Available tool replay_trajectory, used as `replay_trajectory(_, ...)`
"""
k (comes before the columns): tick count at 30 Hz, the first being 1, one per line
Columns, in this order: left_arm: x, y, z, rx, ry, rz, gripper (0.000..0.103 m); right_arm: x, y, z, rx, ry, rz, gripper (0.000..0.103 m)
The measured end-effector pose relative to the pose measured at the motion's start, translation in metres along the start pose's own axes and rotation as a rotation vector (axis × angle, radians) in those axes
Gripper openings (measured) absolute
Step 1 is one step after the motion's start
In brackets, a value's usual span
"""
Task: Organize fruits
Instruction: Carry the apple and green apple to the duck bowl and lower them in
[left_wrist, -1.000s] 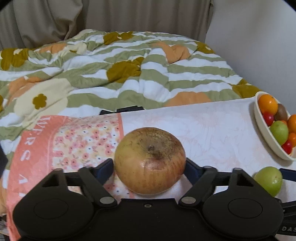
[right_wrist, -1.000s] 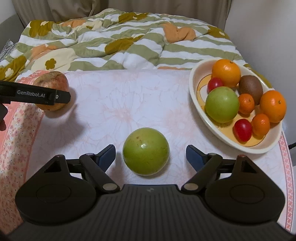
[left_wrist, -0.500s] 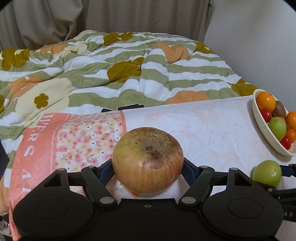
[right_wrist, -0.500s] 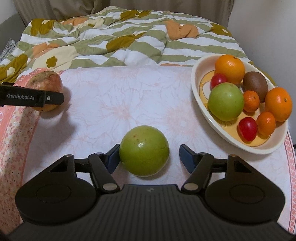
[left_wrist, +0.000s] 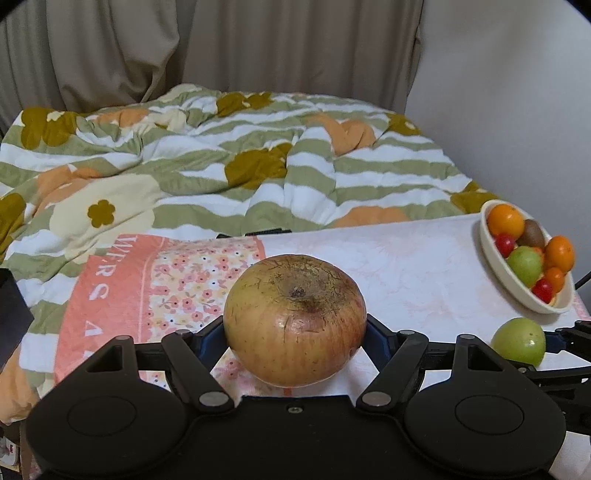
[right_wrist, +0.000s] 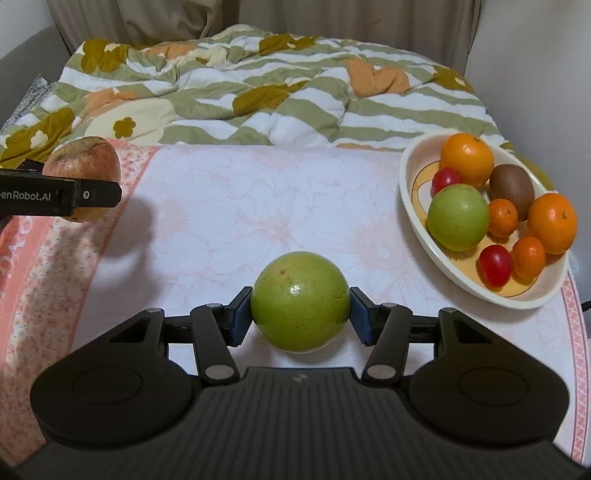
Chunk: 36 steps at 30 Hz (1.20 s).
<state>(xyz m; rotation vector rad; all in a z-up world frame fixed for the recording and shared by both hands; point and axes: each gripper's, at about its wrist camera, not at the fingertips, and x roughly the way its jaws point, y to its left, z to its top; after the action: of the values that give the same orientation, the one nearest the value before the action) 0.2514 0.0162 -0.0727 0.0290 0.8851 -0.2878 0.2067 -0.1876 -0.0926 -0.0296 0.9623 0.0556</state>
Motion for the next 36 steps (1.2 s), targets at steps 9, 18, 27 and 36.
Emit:
replay_trajectory(9, -0.043, -0.013, -0.006, 0.012, -0.075, -0.04, 0.078, -0.047, -0.001, 0.001, 0.047, -0.092, -0.016, 0.07)
replay_trajectory(18, -0.076, -0.051, -0.008, 0.011, -0.139, -0.057, 0.078, -0.089, -0.032, -0.007, 0.066, -0.154, -0.015, 0.07)
replay_trajectory(27, -0.096, -0.118, -0.003, -0.047, -0.202, -0.007, 0.078, -0.119, -0.1, -0.002, 0.0, -0.204, 0.03, 0.07)
replay_trajectory(36, -0.08, -0.187, 0.008, -0.086, -0.226, 0.021, 0.078, -0.116, -0.169, 0.003, -0.082, -0.217, 0.082, 0.07)
